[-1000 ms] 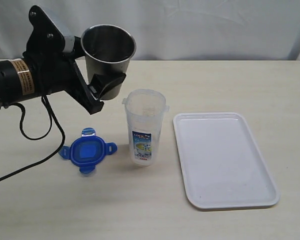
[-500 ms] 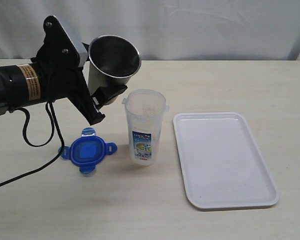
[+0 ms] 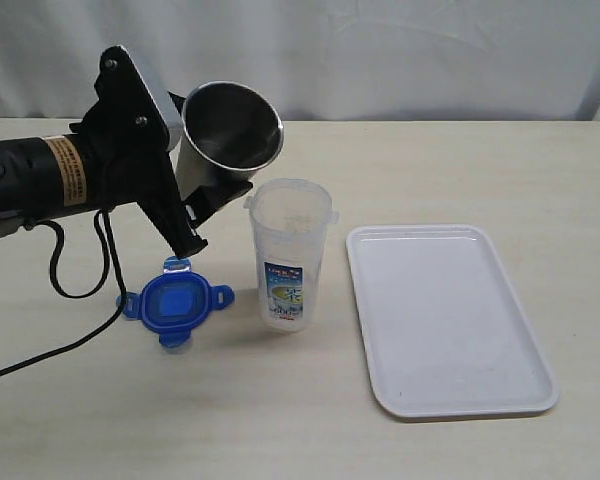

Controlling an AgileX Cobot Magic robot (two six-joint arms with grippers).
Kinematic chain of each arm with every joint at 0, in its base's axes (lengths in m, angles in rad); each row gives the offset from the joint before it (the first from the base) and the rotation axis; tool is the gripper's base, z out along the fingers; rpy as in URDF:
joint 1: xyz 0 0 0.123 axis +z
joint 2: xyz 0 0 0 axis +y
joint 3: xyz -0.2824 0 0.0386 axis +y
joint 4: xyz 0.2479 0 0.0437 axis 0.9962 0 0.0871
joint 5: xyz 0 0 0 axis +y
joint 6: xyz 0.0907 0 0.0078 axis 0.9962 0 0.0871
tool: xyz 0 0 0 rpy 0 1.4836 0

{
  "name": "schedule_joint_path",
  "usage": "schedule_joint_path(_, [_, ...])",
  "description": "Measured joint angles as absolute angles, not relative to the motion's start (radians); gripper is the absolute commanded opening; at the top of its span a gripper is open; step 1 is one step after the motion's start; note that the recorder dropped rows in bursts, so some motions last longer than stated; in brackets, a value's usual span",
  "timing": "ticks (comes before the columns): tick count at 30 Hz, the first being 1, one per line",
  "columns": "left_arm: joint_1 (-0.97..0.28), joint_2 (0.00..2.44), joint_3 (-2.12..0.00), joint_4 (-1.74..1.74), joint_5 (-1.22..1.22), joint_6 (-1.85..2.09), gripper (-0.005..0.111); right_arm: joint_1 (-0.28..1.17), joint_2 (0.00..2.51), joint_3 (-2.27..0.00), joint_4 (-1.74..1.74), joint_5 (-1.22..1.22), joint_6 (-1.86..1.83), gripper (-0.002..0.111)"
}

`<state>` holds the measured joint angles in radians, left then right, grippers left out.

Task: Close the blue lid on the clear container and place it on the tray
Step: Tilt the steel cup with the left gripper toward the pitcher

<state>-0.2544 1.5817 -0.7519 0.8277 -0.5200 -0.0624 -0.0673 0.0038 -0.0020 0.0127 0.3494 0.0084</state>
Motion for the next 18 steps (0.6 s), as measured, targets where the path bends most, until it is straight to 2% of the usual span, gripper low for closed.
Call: schedule_joint_path(18, [-0.254, 1.595, -0.752, 0.815, -0.506, 0.040, 0.000, -0.067, 0.004, -0.002, 0.013, 0.349, 0.008, 0.004])
